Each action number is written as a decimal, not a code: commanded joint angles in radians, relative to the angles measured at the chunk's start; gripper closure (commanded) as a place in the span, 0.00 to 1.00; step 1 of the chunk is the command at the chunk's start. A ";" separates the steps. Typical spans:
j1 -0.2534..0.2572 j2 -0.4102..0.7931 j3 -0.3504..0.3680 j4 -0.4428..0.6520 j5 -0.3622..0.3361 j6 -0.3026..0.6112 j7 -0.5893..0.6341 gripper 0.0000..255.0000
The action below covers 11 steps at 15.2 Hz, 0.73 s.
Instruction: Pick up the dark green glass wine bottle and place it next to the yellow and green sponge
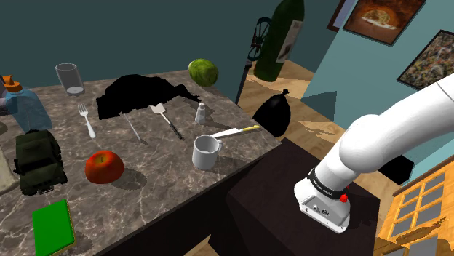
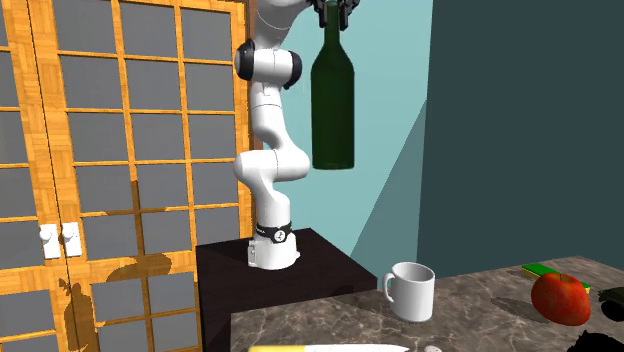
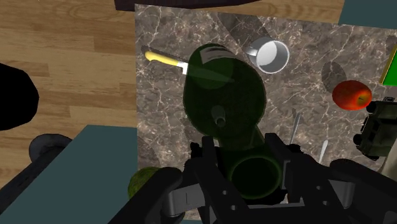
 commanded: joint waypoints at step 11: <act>0.068 -0.035 0.211 -0.233 0.055 0.209 0.279 1.00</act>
